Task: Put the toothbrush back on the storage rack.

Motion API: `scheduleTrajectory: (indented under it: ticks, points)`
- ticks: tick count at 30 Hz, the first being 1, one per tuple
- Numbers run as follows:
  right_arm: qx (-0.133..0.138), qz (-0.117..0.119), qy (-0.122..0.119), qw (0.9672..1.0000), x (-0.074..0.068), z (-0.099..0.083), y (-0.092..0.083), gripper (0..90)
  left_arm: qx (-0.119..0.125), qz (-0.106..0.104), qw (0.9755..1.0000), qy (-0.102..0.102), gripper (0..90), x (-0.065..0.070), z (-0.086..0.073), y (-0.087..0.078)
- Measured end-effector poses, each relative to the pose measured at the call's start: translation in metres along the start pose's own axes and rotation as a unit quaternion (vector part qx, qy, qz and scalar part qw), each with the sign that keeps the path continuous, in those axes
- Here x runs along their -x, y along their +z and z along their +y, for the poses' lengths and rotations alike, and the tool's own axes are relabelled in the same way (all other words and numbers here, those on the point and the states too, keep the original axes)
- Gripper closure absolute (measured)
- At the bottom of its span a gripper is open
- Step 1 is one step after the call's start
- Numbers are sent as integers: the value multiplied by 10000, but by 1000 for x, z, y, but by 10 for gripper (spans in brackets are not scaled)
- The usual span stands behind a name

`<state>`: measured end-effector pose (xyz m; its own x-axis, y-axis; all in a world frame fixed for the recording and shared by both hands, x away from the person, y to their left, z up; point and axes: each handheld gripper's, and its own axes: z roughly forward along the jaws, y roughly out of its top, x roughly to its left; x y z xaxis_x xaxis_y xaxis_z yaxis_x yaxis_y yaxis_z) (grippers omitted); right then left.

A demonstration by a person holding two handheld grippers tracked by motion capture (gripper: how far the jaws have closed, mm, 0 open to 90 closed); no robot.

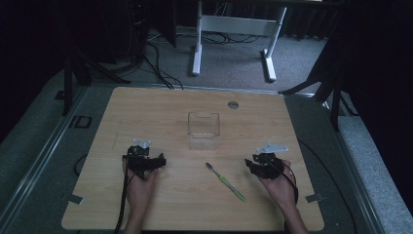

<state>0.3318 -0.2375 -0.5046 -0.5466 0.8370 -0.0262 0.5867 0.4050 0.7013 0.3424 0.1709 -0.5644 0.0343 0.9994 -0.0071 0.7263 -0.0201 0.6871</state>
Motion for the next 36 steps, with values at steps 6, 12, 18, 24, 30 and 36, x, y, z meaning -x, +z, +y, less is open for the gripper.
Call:
scheduleTrajectory:
  ticks: [6,12,18,24,30,36]
  points:
    - [-25,-83,-123,9999,-9,7,-6,606,0,0,10000,0,30,0,0,0]
    - [-3,-13,-135,9999,-17,14,-12,623,0,0,10000,0,31,0,0,0]
    - [-24,162,-100,9998,-21,16,-15,633,1,-1,10000,-1,30,0,0,0]
    - [-125,292,-140,9994,-24,18,-16,635,3,0,10000,-2,30,0,0,0]
    - [-118,341,-246,9990,-32,21,-18,640,0,0,10000,0,31,0,0,0]
    - [-121,401,-328,9986,-38,24,-20,642,3,0,10000,-3,31,0,0,0]
